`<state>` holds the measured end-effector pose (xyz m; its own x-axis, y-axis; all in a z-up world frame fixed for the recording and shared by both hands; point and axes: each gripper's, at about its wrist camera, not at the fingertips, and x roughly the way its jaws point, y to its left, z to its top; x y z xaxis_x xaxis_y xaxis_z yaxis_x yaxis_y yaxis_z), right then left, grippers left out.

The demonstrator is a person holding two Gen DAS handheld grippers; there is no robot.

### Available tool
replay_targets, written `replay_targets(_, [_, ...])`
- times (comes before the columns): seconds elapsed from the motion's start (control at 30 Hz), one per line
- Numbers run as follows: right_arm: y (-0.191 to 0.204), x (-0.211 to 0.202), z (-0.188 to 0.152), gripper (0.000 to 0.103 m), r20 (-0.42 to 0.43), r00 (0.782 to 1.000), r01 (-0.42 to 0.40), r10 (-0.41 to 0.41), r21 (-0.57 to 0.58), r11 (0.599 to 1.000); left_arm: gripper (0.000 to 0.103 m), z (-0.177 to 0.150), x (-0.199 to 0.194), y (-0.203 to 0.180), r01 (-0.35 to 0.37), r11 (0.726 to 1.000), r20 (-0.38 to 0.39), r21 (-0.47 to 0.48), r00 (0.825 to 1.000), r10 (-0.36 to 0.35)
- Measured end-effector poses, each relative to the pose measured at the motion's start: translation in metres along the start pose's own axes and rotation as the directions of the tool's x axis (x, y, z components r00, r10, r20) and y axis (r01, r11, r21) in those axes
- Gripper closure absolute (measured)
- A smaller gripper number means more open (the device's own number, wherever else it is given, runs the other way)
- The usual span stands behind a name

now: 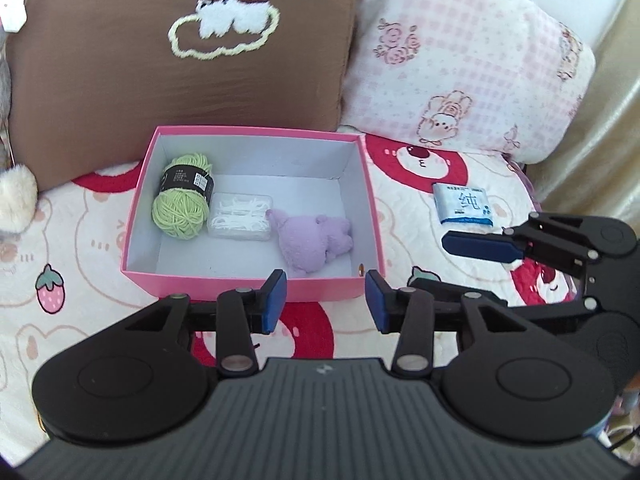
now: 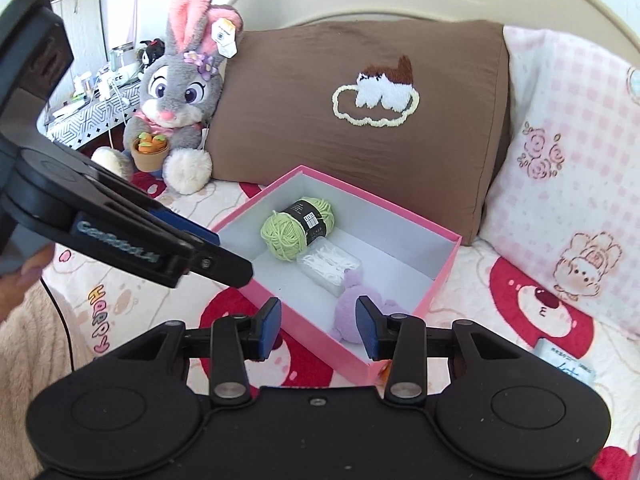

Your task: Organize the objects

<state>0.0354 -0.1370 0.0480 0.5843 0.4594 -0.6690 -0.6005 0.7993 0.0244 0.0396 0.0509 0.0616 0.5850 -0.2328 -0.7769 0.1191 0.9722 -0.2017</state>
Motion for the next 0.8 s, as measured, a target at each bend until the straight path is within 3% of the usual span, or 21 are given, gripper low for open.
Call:
replay_targets(0.13, [-0.004,-0.015,-0.006,0.057,0.002,1.0,-0.004,0.004,0.004,1.0,0.052,-0.006,-0.014,-0.011,-0.003,1.0,-0.005,0.027,1.0,0.003])
replay_targets(0.23, [-0.008,-0.025,-0.013,0.056,0.001,1.0,-0.004,0.004,0.008,1.0,0.041,-0.012,-0.019,-0.021,-0.007,0.998,-0.013,0.056,1.0,0.008])
replay_targets(0.33, [-0.013,-0.031,-0.021,0.046,0.0,1.0,0.017,-0.017,-0.004,1.0,0.038,-0.019,-0.019,-0.031,-0.017,0.997,-0.03,0.078,0.999,0.019])
replay_targets(0.4, [-0.017,-0.033,-0.027,0.032,0.001,0.999,0.043,-0.043,-0.006,0.999,0.037,-0.024,-0.016,-0.036,-0.007,0.997,-0.049,0.075,0.999,0.011])
replay_targets(0.5, [-0.026,-0.035,-0.036,0.032,-0.006,0.999,0.043,-0.043,0.002,0.999,0.036,-0.031,-0.012,-0.043,0.01,0.997,-0.065,0.071,0.998,-0.005])
replay_targets(0.63, [-0.033,-0.038,-0.046,0.03,-0.007,0.999,0.037,-0.037,0.0,0.999,0.033,-0.04,-0.011,-0.059,-0.033,0.993,-0.048,0.115,0.998,0.038])
replay_targets(0.8, [-0.035,-0.04,-0.061,0.017,0.011,0.998,0.069,-0.068,-0.057,0.996,0.026,-0.046,-0.009,-0.075,-0.034,0.989,-0.038,0.144,0.998,0.04])
